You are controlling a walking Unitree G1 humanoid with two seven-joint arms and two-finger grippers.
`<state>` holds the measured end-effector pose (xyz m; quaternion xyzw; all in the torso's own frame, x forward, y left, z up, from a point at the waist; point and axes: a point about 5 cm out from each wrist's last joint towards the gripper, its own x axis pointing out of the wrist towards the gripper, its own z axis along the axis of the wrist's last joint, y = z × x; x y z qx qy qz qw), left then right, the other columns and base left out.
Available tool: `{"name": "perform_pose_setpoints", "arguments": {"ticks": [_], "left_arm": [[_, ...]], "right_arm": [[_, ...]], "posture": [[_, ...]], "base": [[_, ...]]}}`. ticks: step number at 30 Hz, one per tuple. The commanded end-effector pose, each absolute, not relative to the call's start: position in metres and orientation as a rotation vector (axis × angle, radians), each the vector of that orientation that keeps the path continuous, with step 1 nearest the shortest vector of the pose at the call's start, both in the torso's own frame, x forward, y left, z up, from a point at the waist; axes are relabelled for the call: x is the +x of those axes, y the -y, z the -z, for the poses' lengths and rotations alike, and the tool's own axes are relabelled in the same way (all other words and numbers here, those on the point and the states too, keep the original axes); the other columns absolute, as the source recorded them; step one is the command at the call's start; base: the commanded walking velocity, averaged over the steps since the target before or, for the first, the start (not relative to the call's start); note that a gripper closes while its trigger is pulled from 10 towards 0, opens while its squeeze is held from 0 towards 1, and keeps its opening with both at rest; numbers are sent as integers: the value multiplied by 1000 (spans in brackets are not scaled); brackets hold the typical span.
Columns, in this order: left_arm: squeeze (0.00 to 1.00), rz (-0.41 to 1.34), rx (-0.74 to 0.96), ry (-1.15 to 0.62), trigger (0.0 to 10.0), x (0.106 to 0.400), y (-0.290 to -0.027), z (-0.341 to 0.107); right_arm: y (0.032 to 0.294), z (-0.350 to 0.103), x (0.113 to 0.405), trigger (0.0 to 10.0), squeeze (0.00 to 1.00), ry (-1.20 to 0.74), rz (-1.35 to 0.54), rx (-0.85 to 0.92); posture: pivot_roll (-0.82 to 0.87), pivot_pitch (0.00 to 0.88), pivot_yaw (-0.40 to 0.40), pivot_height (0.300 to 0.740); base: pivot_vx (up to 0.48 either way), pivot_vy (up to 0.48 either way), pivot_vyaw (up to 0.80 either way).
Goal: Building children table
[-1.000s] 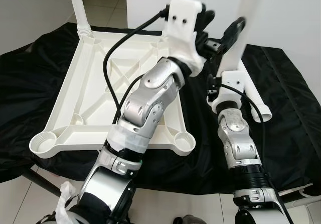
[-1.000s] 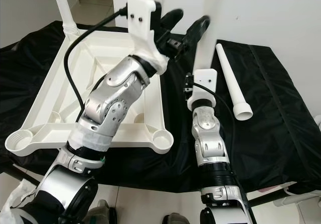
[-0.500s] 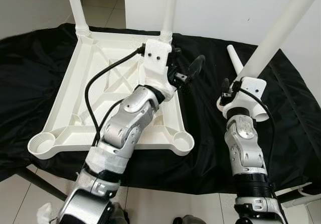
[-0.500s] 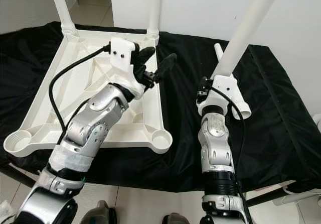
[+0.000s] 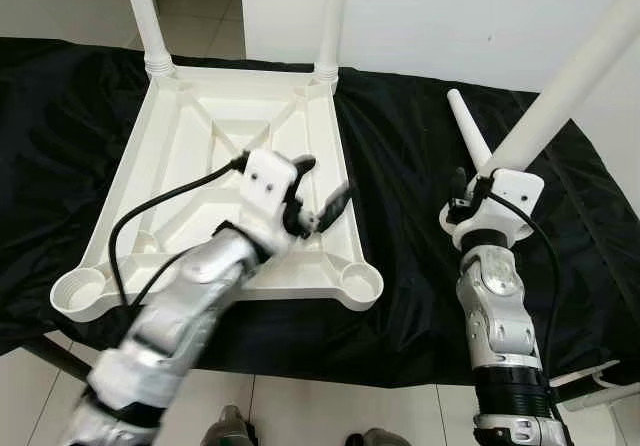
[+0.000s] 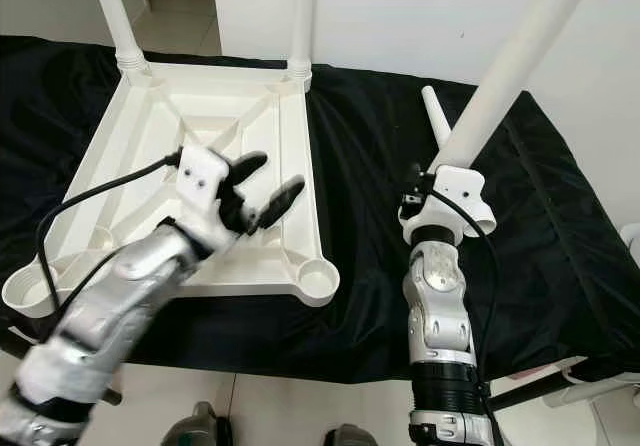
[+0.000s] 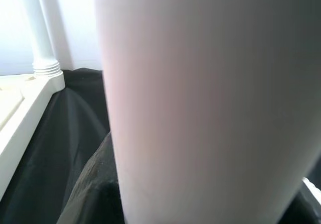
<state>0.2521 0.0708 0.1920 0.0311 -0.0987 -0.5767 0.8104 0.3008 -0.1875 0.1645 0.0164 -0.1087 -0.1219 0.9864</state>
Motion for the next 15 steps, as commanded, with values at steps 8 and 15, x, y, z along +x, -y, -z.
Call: {"name": "perform_pose_setpoints", "arguments": {"ticks": [8, 15], "left_arm": [[0, 1423, 170, 96, 10000, 237, -78, -174], [0, 1342, 264, 19, 10000, 251, -78, -154]], "right_arm": [[191, -168, 299, 10000, 0, 237, 248, 20], [194, -168, 297, 10000, 0, 237, 260, 21]], "posture": [[46, 0, -42, 740], [42, 0, -37, 740]], "base": [[0, 0, 0], [0, 0, 0]]}}
